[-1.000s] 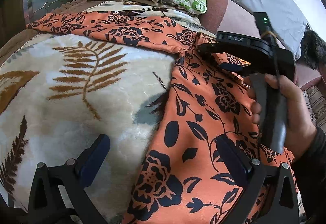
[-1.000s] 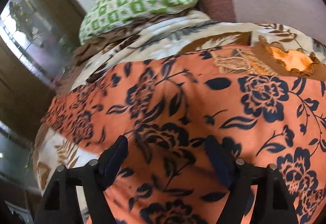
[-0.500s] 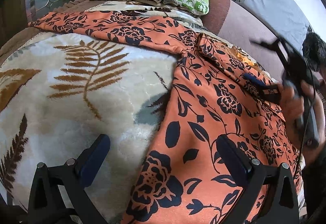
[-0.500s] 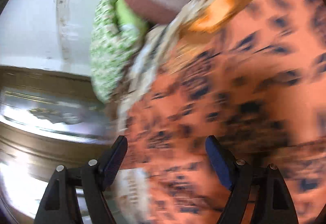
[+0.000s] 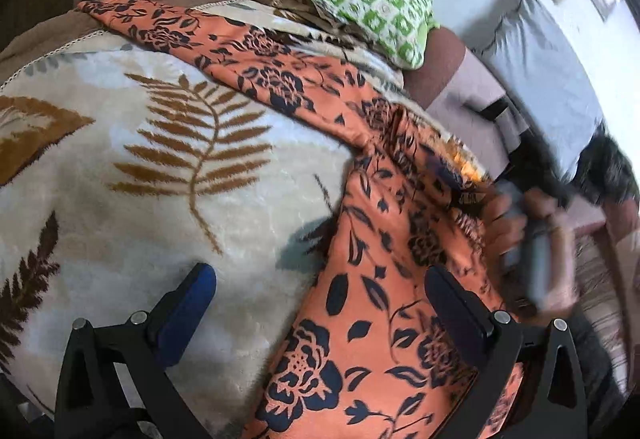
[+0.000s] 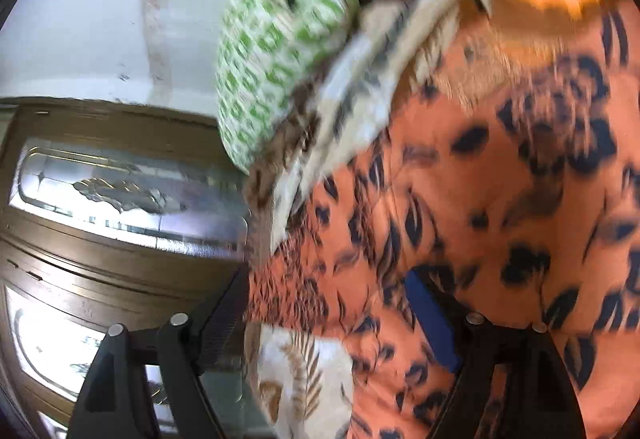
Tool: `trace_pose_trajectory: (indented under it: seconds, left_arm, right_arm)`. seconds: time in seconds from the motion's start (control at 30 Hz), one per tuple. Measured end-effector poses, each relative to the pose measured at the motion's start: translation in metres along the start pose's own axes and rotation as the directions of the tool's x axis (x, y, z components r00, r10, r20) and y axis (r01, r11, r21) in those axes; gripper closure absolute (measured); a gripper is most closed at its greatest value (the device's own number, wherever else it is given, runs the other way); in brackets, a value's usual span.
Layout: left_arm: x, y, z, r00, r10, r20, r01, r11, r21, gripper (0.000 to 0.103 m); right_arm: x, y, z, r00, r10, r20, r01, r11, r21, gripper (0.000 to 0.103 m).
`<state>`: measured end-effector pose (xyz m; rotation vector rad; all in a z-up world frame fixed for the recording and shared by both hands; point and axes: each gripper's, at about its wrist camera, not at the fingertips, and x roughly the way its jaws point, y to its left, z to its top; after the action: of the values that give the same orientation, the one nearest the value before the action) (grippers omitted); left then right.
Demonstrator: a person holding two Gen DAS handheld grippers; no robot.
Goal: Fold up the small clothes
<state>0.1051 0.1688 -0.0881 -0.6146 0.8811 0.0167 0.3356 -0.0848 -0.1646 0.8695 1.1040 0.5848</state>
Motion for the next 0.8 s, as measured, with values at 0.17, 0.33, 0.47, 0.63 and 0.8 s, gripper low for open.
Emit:
trace_pose_trajectory:
  seconds: [0.17, 0.33, 0.47, 0.63, 0.8]
  left_arm:
    - [-0.021, 0.026, 0.041, 0.998, 0.006, 0.066, -0.002, 0.998, -0.061, 0.000]
    - [-0.031, 0.073, 0.119, 0.965, 0.192, 0.181, -0.173, 0.978, -0.119, 0.000]
    - [-0.024, 0.132, 0.181, 0.955, 0.227, 0.189, -0.166, 0.942, -0.293, 0.000]
    - [0.004, 0.186, 0.214, 0.976, 0.178, 0.124, -0.099, 0.874, -0.476, 0.000]
    - [0.031, 0.211, 0.213, 0.992, 0.097, 0.083, -0.036, 0.837, -0.546, 0.009]
  right_arm:
    - [-0.017, 0.009, -0.018, 1.000, -0.031, 0.004, 0.031, 0.998, -0.048, 0.017]
    - [-0.065, 0.011, -0.056, 0.993, -0.120, 0.022, 0.122, 0.973, -0.195, 0.017]
    - [-0.118, -0.015, -0.085, 0.987, -0.152, 0.048, 0.158, 0.964, -0.215, 0.017]
    - [-0.134, -0.048, -0.106, 0.978, -0.199, 0.056, 0.206, 0.959, -0.194, 0.017]
    - [-0.134, -0.056, -0.106, 0.983, -0.170, 0.065, 0.179, 0.968, -0.173, 0.017]
